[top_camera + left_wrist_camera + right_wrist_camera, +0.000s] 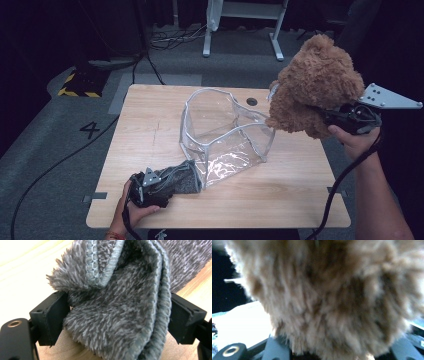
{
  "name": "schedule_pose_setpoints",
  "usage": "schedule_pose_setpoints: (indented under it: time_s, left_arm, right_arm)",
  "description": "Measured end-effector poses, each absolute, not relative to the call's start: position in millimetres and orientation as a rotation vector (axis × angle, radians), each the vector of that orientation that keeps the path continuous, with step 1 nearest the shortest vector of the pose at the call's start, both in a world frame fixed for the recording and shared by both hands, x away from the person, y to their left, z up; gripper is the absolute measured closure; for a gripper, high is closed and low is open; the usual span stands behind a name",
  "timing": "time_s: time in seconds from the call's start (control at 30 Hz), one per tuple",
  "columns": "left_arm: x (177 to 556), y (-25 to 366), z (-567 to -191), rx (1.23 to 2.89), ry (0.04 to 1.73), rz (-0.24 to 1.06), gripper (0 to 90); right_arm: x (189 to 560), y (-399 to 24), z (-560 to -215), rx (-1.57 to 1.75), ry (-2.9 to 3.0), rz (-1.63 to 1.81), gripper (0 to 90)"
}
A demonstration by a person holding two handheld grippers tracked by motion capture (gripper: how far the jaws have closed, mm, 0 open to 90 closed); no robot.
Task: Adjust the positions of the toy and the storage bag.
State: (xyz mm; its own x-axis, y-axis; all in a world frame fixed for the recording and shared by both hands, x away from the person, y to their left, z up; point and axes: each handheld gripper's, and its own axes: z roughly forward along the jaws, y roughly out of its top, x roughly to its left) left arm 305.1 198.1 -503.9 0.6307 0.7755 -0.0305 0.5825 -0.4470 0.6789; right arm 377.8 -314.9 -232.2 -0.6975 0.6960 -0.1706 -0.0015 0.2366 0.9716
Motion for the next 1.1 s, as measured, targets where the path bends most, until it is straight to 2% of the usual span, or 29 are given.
schedule_pose_setpoints:
  time_s: [0.43, 1.1]
  left_arm:
    - [306.5, 199.2, -503.3, 2.198, 1.044, 0.391, 14.1]
    - [305.7, 199.3, -503.6, 2.188, 1.054, 0.380, 14.4]
  right_arm:
    - [390.6, -268.2, -211.2, 0.514, 1.970, 1.562, 52.3]
    - [413.5, -173.9, -209.3, 0.325, 2.152, 1.571, 52.3]
